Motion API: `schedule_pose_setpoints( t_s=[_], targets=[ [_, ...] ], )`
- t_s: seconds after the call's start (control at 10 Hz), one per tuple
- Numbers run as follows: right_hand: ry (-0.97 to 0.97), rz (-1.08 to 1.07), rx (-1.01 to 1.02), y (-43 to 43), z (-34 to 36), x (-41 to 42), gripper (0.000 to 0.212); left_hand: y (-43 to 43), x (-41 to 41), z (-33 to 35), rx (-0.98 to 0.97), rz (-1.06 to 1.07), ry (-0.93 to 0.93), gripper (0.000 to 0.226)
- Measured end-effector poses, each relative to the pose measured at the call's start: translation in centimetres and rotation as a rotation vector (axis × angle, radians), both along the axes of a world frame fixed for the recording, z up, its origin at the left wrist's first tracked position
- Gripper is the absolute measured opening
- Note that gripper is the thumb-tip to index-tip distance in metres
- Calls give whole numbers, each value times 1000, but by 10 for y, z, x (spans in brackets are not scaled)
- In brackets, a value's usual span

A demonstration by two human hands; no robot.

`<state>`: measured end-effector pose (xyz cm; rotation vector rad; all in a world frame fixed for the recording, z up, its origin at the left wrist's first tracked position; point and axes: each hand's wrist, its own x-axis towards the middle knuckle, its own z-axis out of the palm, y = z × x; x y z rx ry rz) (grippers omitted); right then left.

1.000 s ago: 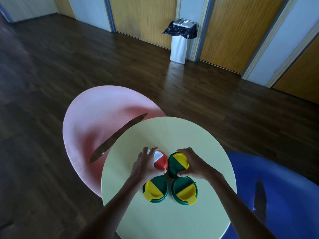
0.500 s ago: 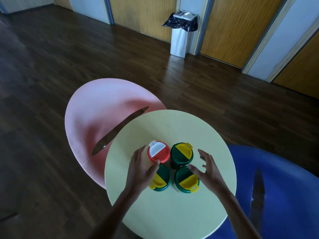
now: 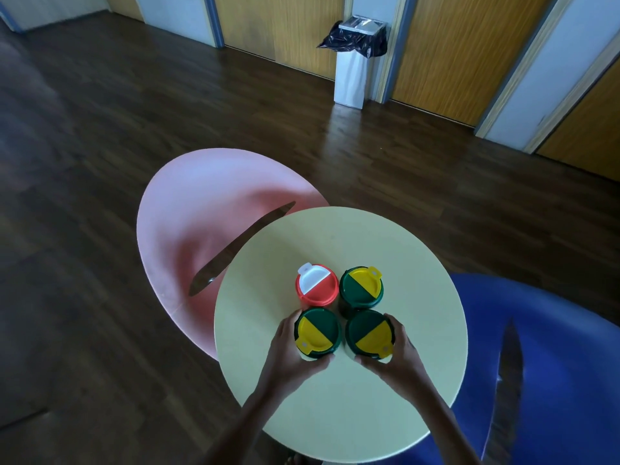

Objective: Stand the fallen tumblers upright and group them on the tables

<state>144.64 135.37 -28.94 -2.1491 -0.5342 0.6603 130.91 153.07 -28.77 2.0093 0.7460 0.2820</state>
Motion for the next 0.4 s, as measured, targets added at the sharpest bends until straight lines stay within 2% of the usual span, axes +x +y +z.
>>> schedule_pose_setpoints(
  t_s=[0.1,0.4],
  targets=[
    [37,33,-14,1,0,1,95,2,-4,1,-7,65,-6,88],
    [64,50,3,10,4,-4,90,10,-3,-1,-35,17,-14,85]
  ],
)
